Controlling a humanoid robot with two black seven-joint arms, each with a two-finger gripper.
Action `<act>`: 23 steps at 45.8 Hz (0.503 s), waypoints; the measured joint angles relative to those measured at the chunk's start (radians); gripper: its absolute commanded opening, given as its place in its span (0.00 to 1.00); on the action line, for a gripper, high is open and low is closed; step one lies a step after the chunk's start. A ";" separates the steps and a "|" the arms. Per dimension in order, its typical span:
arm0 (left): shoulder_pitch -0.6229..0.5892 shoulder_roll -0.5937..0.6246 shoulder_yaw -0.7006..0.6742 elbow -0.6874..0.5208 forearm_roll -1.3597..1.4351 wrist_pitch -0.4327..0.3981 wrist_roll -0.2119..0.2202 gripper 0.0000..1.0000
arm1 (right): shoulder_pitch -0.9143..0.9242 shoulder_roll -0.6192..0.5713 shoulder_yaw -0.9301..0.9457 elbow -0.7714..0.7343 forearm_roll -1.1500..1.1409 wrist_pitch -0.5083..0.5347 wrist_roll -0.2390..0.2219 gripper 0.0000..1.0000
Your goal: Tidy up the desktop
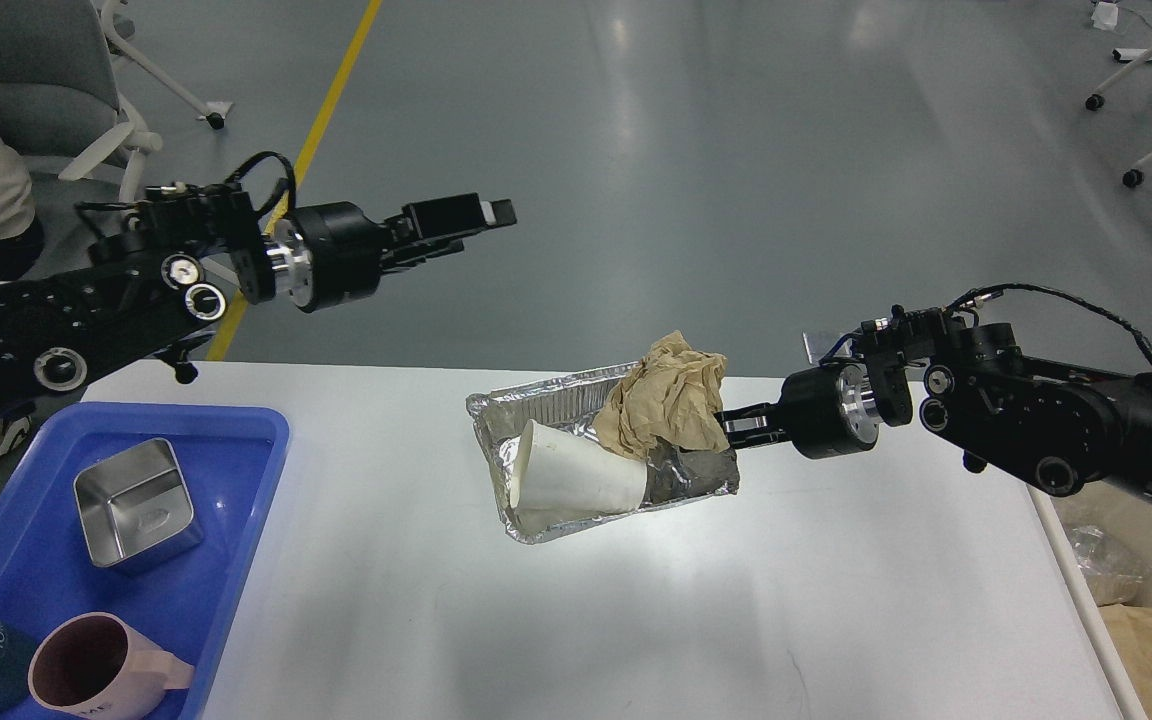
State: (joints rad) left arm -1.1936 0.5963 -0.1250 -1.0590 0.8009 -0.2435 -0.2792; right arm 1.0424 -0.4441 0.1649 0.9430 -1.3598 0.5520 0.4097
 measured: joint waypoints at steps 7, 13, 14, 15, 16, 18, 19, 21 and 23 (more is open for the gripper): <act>0.145 0.117 -0.154 -0.006 -0.149 0.003 0.002 0.96 | -0.012 -0.021 0.000 -0.001 0.009 -0.001 0.000 0.00; 0.309 0.179 -0.299 -0.008 -0.233 0.003 0.004 0.96 | -0.018 -0.037 0.000 -0.001 0.022 -0.003 0.000 0.00; 0.344 0.187 -0.330 -0.010 -0.242 0.003 0.004 0.96 | -0.018 -0.038 0.001 -0.001 0.023 -0.003 0.000 0.00; 0.371 0.192 -0.356 -0.012 -0.249 0.003 0.005 0.96 | -0.019 -0.040 0.001 -0.001 0.024 -0.003 0.000 0.00; 0.413 0.198 -0.398 -0.016 -0.258 0.003 0.005 0.96 | -0.020 -0.042 0.001 -0.001 0.027 -0.003 0.000 0.00; 0.475 0.203 -0.463 -0.027 -0.271 0.002 0.005 0.96 | -0.020 -0.045 0.001 -0.001 0.029 -0.004 0.000 0.00; 0.503 0.204 -0.494 -0.035 -0.277 0.002 0.005 0.96 | -0.020 -0.045 0.001 -0.001 0.030 -0.004 0.000 0.00; 0.572 0.205 -0.571 -0.055 -0.291 0.002 0.005 0.96 | -0.021 -0.047 0.001 0.000 0.031 -0.005 0.000 0.00; 0.636 0.204 -0.641 -0.076 -0.301 0.002 0.006 0.96 | -0.021 -0.049 0.001 0.000 0.032 -0.006 0.000 0.00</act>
State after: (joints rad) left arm -0.5581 0.8007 -0.7657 -1.1353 0.4999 -0.2418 -0.2728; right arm 1.0217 -0.4926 0.1658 0.9434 -1.3279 0.5462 0.4097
